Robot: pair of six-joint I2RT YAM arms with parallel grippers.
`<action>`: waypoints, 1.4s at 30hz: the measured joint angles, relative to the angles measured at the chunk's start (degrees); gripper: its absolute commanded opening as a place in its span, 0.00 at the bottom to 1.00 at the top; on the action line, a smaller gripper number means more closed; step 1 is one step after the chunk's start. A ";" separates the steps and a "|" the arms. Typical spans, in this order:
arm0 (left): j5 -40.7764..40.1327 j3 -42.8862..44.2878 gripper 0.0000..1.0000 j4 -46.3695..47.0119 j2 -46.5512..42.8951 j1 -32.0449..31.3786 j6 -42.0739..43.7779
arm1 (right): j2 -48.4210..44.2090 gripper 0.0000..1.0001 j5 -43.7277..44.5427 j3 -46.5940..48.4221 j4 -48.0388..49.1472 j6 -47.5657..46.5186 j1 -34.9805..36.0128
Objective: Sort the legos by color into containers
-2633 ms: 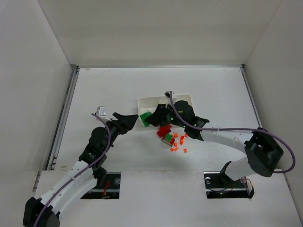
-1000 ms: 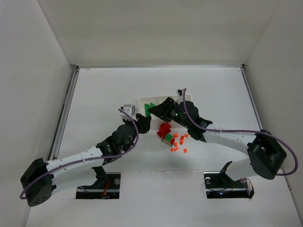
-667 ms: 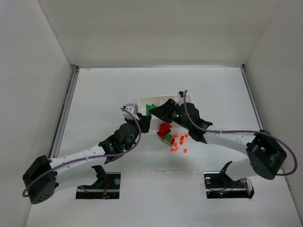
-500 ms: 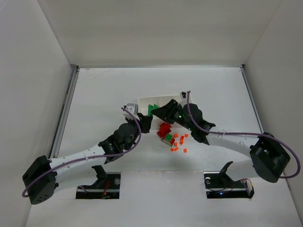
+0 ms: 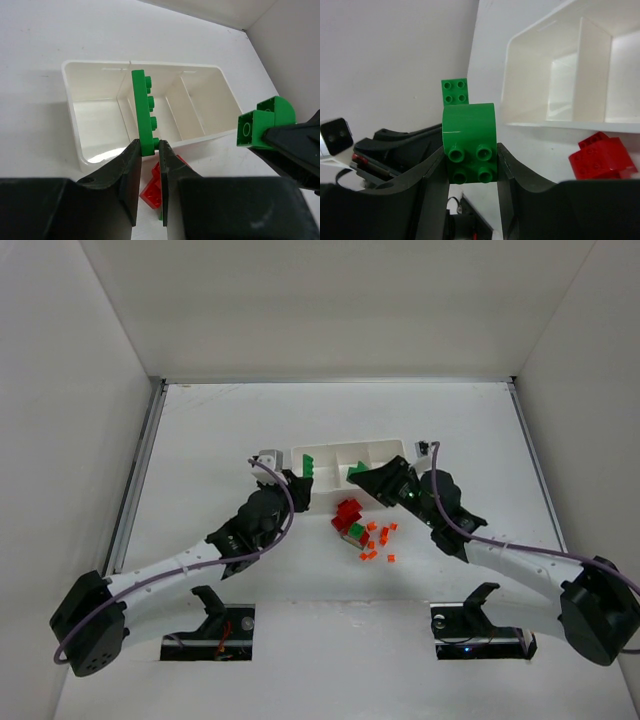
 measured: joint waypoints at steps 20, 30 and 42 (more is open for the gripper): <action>8.94 16.48 0.06 5.64 26.75 -0.11 -7.63 | -14.80 0.14 13.55 -2.16 -15.32 -13.64 -1.05; 9.68 23.82 0.19 6.71 39.43 0.46 -9.16 | -14.38 0.14 13.94 -2.78 -17.11 -15.21 -1.07; 8.68 22.62 0.47 6.69 37.38 1.25 -10.27 | -11.69 0.14 13.90 -2.75 -17.27 -16.37 -0.96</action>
